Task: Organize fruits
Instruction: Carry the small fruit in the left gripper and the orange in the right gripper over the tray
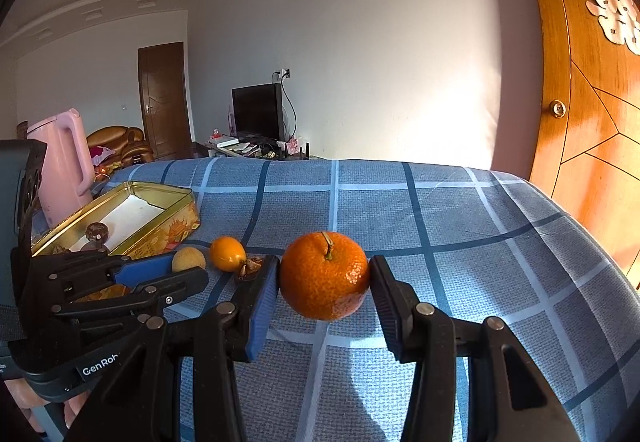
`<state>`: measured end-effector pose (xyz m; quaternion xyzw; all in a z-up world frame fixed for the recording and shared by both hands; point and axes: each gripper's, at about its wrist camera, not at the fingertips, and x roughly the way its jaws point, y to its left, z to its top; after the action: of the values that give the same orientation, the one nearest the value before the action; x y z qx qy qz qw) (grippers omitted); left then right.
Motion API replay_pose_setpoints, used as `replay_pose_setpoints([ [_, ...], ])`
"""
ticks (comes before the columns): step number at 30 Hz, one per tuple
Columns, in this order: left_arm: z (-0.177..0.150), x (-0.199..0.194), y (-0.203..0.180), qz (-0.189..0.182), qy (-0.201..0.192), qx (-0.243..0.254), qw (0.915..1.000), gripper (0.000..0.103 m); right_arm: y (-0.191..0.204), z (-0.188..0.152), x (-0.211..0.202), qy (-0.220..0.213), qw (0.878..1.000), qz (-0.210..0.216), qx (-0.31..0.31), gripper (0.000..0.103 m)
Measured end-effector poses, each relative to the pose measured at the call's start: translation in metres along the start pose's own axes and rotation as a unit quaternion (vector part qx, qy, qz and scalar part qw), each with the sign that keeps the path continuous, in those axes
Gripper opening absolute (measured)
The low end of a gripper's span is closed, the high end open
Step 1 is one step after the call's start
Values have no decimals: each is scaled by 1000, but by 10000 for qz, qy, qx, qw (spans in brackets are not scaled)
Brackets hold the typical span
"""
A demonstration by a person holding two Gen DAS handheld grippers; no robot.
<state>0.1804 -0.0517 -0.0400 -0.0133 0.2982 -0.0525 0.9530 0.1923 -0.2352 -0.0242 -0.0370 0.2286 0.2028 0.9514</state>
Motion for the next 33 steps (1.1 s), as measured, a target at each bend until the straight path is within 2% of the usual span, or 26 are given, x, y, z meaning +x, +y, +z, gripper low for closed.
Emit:
replay_pose_setpoints([
  [33,-1,-27,1,382,-691,125,9968,27,16,-3,-23,-591,9975,243,-314,48],
])
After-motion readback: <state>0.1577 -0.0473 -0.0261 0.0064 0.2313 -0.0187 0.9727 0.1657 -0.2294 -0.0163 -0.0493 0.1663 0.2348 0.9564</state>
